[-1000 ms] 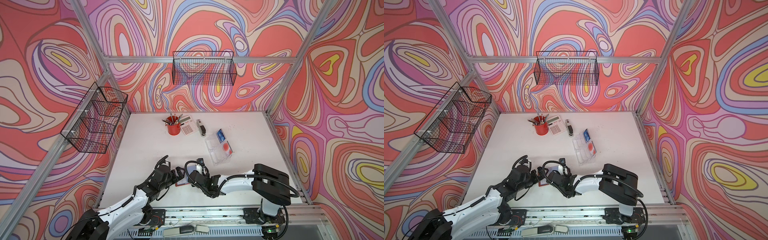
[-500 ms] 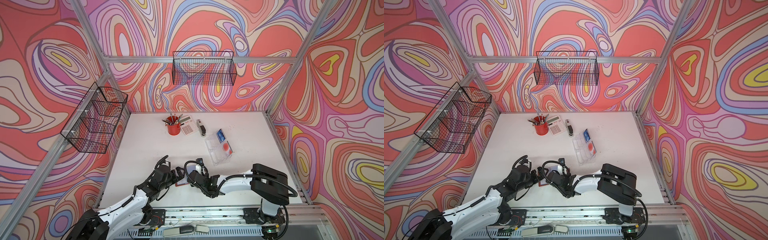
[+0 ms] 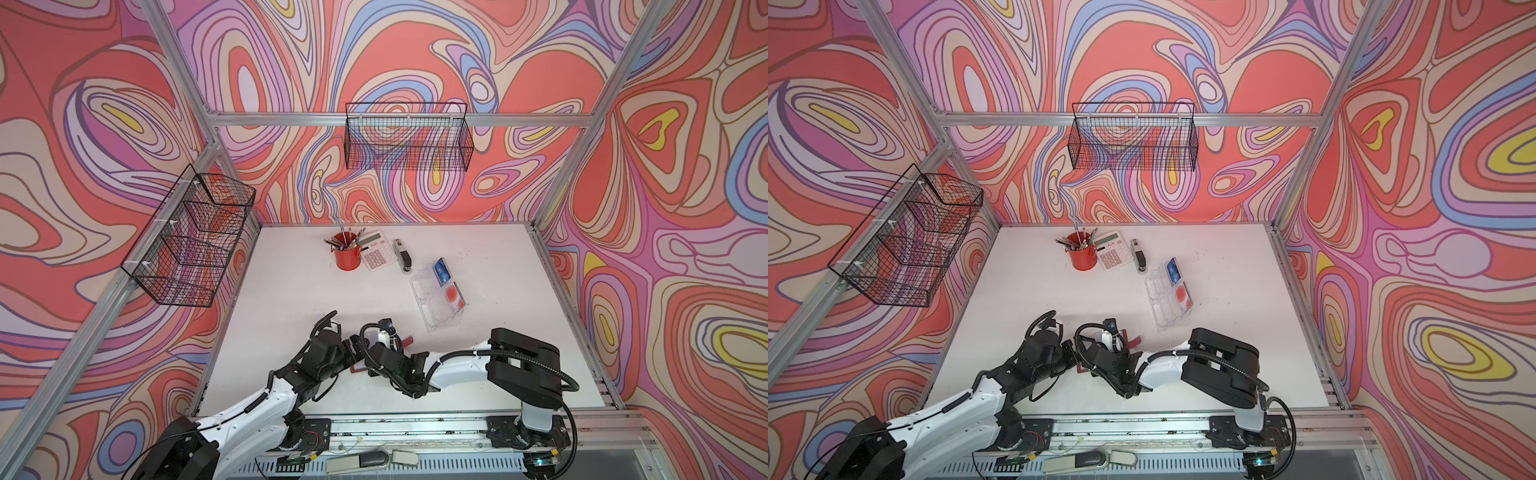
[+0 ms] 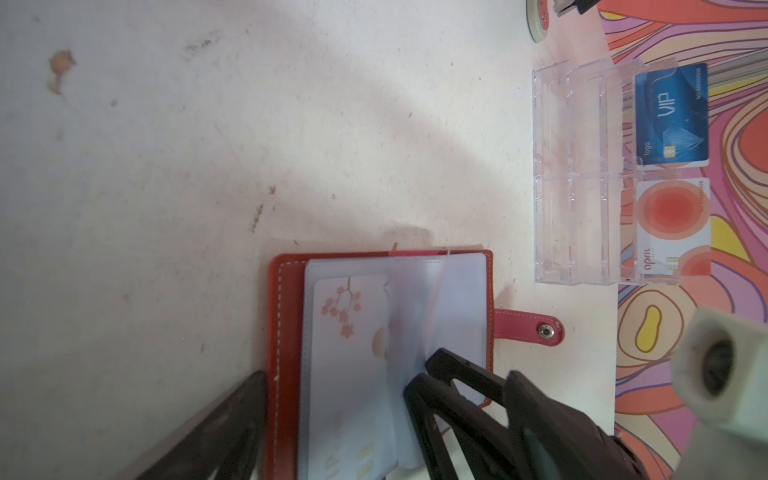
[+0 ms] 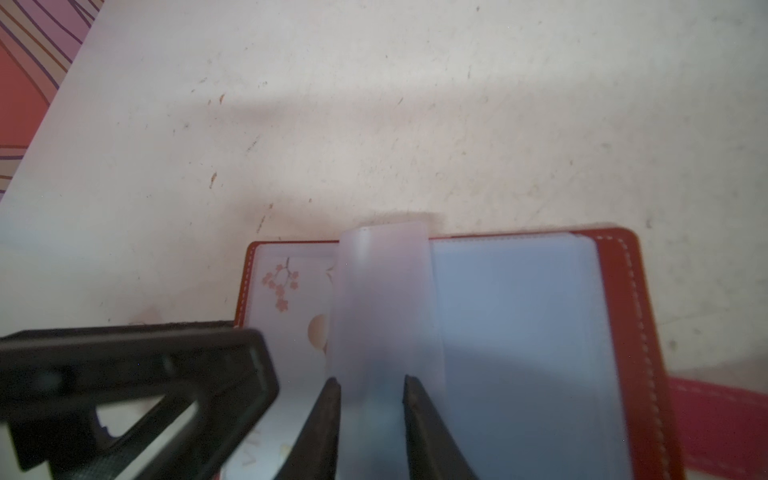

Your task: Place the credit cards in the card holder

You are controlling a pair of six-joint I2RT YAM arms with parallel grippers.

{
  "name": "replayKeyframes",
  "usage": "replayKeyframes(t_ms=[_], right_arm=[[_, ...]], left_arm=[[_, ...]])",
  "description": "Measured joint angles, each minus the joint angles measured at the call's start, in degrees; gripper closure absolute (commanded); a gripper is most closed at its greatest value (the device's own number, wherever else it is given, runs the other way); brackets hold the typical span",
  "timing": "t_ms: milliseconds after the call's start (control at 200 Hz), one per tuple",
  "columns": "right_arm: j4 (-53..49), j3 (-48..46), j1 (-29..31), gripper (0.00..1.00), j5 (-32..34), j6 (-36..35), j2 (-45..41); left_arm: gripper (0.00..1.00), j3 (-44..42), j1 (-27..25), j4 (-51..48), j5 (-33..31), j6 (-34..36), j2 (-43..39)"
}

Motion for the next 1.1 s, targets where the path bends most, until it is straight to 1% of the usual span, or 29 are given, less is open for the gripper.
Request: replayKeyframes(t_ms=[40,70,210,381,466,616,711,781,851,906,1027,1102], right_arm=[[0.3,0.0,0.0,0.74,-0.2,0.0,0.0],[0.5,0.0,0.0,0.74,-0.3,0.0,0.1],[1.8,-0.6,0.0,0.76,-0.7,0.2,0.3],[2.4,-0.8,0.0,0.78,-0.7,0.2,0.3],[2.4,-0.8,0.0,0.78,-0.7,0.2,0.3],[2.7,-1.3,0.0,0.79,0.0,0.6,0.3],[3.4,-1.4,0.2,0.80,-0.1,0.6,0.3],[3.9,-1.4,0.2,0.80,-0.1,0.6,0.5],[4.2,-1.5,0.3,0.80,-0.2,0.6,0.5],[5.0,-1.9,0.4,0.81,-0.1,0.7,0.5],[7.5,-3.5,0.4,0.81,-0.1,1.0,0.3],[9.6,-5.2,0.4,0.81,-0.1,1.1,-0.1]], left_arm=[[0.37,0.1,0.0,-0.4,-0.5,0.5,0.3],[0.40,0.4,0.0,-1.2,-0.9,0.9,0.7],[0.40,3.1,0.0,-4.8,-1.3,3.7,3.5],[0.34,6.0,0.0,-4.6,-0.6,7.4,8.6],[0.31,7.8,0.0,-2.7,-0.2,9.1,12.3],[0.22,10.8,0.5,1.6,0.6,11.5,18.7],[0.21,13.0,0.3,2.1,0.9,13.4,21.5],[0.21,15.0,0.1,-0.5,0.5,14.6,22.7],[0.21,15.6,-0.1,-3.4,-1.1,15.2,22.0],[0.21,15.3,-0.1,-7.1,-3.0,15.5,19.4],[0.21,13.2,-0.3,-16.7,-5.2,16.1,8.9],[0.21,12.8,-0.3,-20.7,-5.9,16.4,2.3]])
